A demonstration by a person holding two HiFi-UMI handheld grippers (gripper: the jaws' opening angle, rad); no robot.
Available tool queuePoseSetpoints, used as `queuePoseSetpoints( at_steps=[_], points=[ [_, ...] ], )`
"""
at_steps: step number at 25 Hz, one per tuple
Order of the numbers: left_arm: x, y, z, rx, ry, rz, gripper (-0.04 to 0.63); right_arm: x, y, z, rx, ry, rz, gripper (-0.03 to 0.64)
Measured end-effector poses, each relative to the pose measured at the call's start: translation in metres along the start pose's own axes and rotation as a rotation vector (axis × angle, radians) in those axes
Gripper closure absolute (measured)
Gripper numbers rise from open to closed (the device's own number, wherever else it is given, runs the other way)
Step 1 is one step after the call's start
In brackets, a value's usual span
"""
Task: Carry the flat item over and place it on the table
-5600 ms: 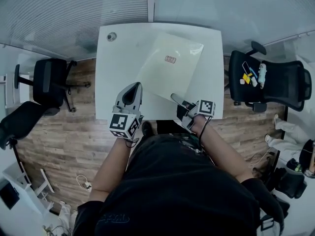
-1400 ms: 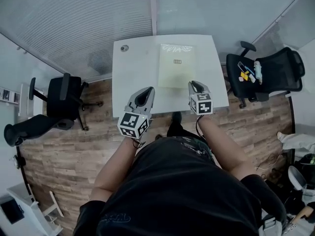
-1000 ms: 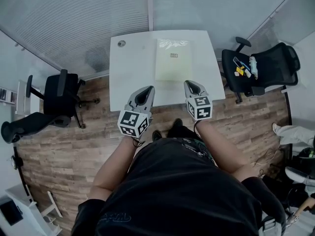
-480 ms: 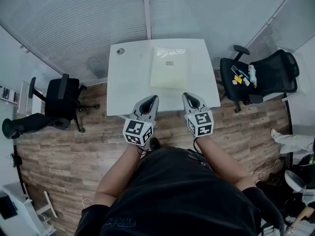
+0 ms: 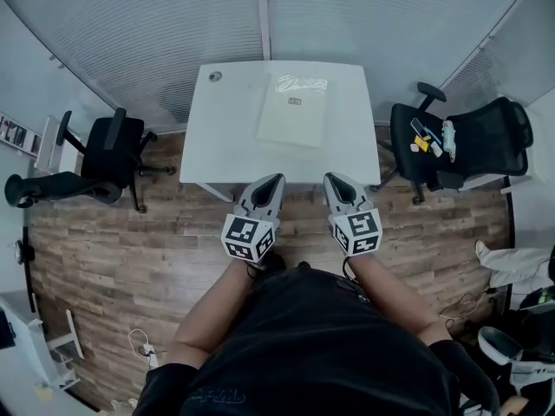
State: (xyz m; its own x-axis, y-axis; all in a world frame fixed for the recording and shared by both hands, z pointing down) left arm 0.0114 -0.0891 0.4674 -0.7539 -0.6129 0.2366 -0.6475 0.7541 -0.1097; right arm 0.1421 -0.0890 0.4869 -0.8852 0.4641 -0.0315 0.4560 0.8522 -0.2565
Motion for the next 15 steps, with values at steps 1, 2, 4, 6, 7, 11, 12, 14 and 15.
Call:
queuePoseSetpoints(
  at_steps=[1,2,4,6,7,11,12,14,15],
  points=[
    [-0.005,0.003,-0.002,0.002,-0.009,0.007,0.583,0.001,0.006,-0.001,-0.003,0.0,0.007,0.594],
    [-0.011,0.007,-0.004,0.004,-0.026,0.013,0.583,0.003,0.012,-0.003,-0.007,0.002,0.015,0.595],
    [-0.023,0.014,-0.005,0.008,-0.068,0.024,0.583,0.006,0.022,-0.005,-0.02,0.013,0.034,0.594],
    [-0.035,0.022,-0.005,0.005,-0.094,0.032,0.583,0.009,0.031,-0.008,-0.029,0.016,0.047,0.594],
    [-0.038,0.026,-0.005,0.006,-0.101,0.037,0.583,0.01,0.034,-0.01,-0.032,0.011,0.052,0.594],
    [-0.048,0.043,-0.013,0.027,-0.1,0.071,0.583,0.019,0.047,-0.017,-0.026,-0.001,0.081,0.595],
    [-0.049,0.048,-0.015,0.03,-0.098,0.079,0.583,0.022,0.049,-0.018,-0.025,-0.003,0.09,0.594],
    [-0.051,0.056,-0.015,0.026,-0.092,0.09,0.583,0.029,0.053,-0.02,-0.025,-0.007,0.102,0.594],
    [-0.053,0.059,-0.016,0.022,-0.089,0.092,0.583,0.032,0.055,-0.021,-0.025,-0.008,0.105,0.594]
  ],
)
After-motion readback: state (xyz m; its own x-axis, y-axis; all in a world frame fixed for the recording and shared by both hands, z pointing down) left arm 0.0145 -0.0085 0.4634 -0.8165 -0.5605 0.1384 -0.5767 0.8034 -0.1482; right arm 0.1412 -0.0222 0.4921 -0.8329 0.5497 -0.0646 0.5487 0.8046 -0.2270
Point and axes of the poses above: the fingertips, and each gripper's own axes: y backward along the fingers, x to its left, z out of its top, the point moved 2 cm from there along y, backward along the fingers, and after that the axes turned 3 degrees about -x, right-handed, at the moved point
